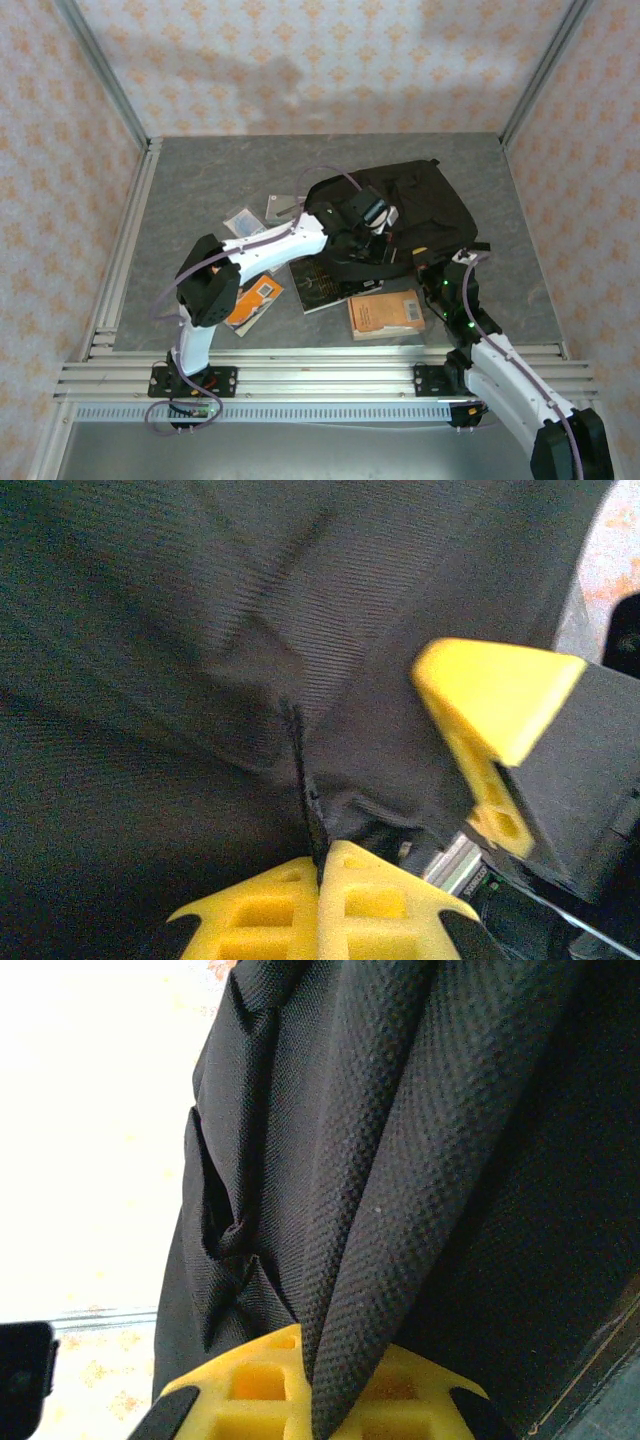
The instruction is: Pack books, pencil case, and school supplies into a backpack
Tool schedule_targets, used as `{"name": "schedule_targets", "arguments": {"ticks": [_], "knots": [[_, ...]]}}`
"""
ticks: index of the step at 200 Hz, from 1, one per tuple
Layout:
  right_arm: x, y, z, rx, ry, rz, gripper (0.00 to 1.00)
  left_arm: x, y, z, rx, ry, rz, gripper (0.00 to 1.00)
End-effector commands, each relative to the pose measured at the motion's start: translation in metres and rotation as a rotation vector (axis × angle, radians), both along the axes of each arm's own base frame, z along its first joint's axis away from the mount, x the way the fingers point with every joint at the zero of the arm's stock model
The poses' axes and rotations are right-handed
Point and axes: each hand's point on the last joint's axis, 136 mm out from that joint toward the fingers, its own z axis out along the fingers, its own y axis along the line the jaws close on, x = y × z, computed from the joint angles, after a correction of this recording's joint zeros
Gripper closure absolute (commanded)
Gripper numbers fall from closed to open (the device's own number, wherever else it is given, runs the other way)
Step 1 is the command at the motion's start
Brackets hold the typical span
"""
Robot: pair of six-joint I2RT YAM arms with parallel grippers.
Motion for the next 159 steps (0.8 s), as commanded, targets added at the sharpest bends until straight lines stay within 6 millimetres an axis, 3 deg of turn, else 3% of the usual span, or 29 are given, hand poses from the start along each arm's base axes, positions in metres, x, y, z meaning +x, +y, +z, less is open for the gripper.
{"name": "schedule_targets", "arguments": {"ticks": [1, 15, 56, 86, 108, 111, 127, 159], "knots": [[0.004, 0.003, 0.025, -0.004, -0.085, 0.019, 1.0, 0.021, 0.023, 0.009, 0.023, -0.041, 0.093, 1.0], [0.003, 0.004, 0.024, -0.008, -0.083, 0.025, 1.0, 0.023, 0.024, 0.011, 0.018, -0.044, 0.104, 0.94], [0.002, 0.006, 0.022, -0.021, -0.083, 0.04, 1.0, 0.026, 0.022, 0.014, 0.007, -0.038, 0.112, 0.93], [0.0, 0.009, 0.014, -0.07, -0.081, 0.067, 1.0, 0.026, 0.023, 0.024, -0.014, -0.058, 0.116, 1.0], [-0.003, 0.009, 0.004, -0.151, -0.084, 0.079, 1.0, 0.024, 0.027, 0.019, 0.003, -0.062, 0.112, 1.0], [-0.004, 0.01, 0.003, -0.163, -0.088, 0.082, 1.0, 0.023, 0.029, 0.031, -0.011, -0.079, 0.113, 1.0], [-0.006, 0.007, -0.006, -0.203, -0.089, 0.061, 1.0, 0.022, 0.037, 0.031, 0.012, -0.084, 0.117, 1.0], [-0.01, 0.011, -0.022, -0.283, -0.052, 0.072, 1.0, 0.019, 0.051, 0.036, 0.048, -0.115, 0.131, 0.8]]}}
